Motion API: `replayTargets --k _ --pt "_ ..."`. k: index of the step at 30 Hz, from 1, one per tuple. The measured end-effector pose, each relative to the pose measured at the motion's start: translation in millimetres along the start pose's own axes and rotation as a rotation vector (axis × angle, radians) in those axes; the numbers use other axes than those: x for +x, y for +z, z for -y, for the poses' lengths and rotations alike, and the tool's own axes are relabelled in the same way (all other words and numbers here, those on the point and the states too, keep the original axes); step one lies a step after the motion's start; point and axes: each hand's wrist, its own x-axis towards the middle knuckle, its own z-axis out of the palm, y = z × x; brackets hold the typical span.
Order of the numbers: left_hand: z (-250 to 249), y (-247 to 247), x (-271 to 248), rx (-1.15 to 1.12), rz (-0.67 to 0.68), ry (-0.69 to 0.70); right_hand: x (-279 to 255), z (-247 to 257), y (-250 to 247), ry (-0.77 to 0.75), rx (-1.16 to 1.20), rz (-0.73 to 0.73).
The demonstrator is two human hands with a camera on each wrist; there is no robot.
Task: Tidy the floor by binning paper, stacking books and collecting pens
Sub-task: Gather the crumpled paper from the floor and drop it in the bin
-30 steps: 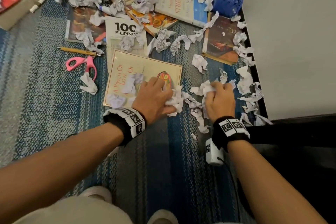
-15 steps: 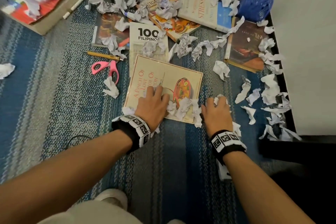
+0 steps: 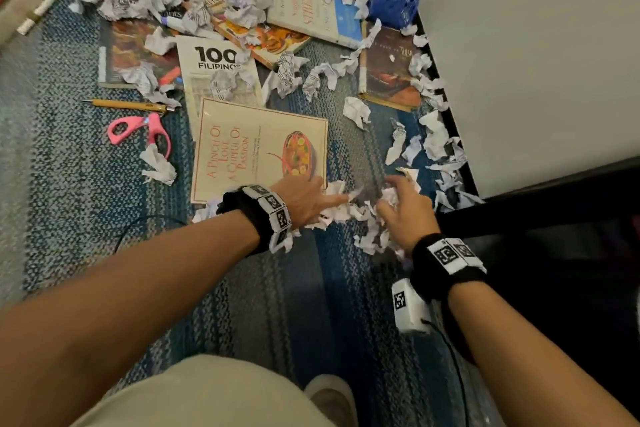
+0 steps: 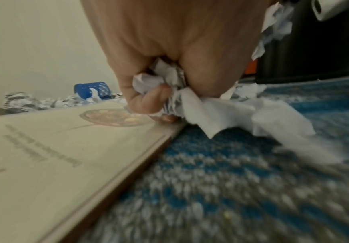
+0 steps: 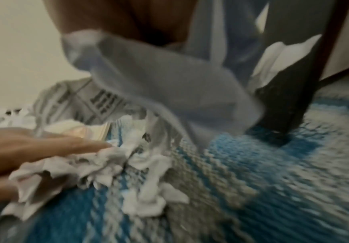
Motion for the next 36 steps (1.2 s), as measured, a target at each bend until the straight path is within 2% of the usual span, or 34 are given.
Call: replayTargets --k 5,11,15,17,21,25,30,36 --pt "-4.7 8.7 -9.4 0.008 -0.019 0.019 -25.7 -22.0 29.4 -0.028 -0.272 0.296" --pt "-5.0 8.2 -16.6 -0.167 -0.05 0.0 -17.0 -25.0 46.9 -0.013 -0.417 0.265" --pt "-2.7 -1.5 -17.4 -0.251 -0.051 -0.053 -13.4 -24.1 43.7 0.017 -0.382 0.278" --pt "-0.6 -12.0 -17.4 -0.292 -0.071 -0.072 -14.0 -23.3 35.0 0.049 -0.29 0.265" --pt "-2.7 -47.5 -13.5 -0.354 -0.173 -0.066 -24.9 -15.5 1.4 0.095 -0.105 0.138" --pt "-25.7 -109.4 -0.4 -0.504 -0.331 0.063 -59.9 -4.2 -57.5 0.009 -0.055 -0.09" --pt "-89.2 -201.1 13.6 -0.632 -0.529 0.3 -122.0 -0.3 -153.7 -0.1 -0.129 -0.351" --pt "-184.9 -271.7 25.8 -0.687 -0.666 0.52 -189.8 -42.8 -233.2 -0.012 -0.087 -0.648"
